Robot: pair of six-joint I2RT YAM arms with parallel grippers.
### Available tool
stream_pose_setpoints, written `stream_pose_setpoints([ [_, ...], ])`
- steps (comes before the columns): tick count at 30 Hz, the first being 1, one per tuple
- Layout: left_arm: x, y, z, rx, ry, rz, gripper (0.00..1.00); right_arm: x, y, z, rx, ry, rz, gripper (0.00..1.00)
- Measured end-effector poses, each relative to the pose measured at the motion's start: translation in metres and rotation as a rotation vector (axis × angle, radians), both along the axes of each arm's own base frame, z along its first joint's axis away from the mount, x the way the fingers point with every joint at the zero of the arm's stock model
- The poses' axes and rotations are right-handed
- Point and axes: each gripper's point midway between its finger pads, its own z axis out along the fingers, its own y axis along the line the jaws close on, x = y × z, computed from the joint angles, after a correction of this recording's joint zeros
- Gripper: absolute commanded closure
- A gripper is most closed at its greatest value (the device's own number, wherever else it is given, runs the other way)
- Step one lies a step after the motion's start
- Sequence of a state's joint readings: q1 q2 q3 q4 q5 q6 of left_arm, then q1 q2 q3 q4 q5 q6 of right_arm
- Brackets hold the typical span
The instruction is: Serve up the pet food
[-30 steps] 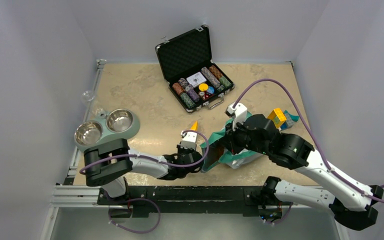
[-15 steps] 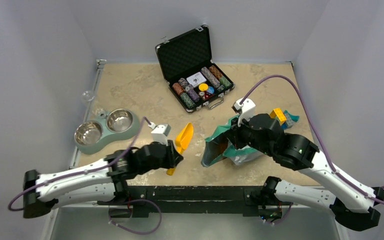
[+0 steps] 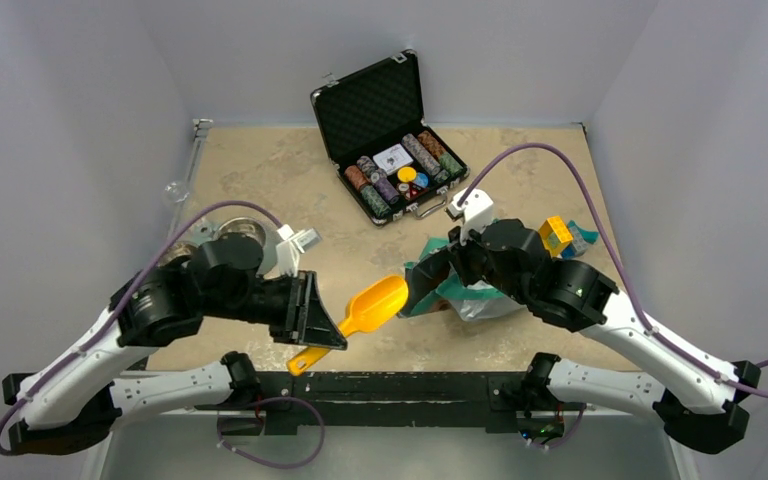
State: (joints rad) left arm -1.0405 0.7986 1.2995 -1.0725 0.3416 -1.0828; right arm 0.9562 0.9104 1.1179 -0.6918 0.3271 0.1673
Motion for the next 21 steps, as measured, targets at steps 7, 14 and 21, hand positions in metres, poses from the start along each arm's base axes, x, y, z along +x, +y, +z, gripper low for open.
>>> stream_pose_setpoints([
  [7, -0.009, -0.035, -0.012, 0.019, 0.253, -0.087, 1.0, -0.001, 0.002, 0.001, -0.022, -0.018, 0.04, 1.0],
  [14, 0.014, -0.061, -0.014, 0.095, 0.304, -0.1, 1.0, -0.012, 0.005, 0.008, 0.003, -0.026, 0.114, 1.0],
  [21, 0.021, -0.043, -0.005, 0.118, 0.274, -0.038, 1.0, -0.016, 0.004, 0.012, 0.012, -0.038, 0.137, 1.0],
])
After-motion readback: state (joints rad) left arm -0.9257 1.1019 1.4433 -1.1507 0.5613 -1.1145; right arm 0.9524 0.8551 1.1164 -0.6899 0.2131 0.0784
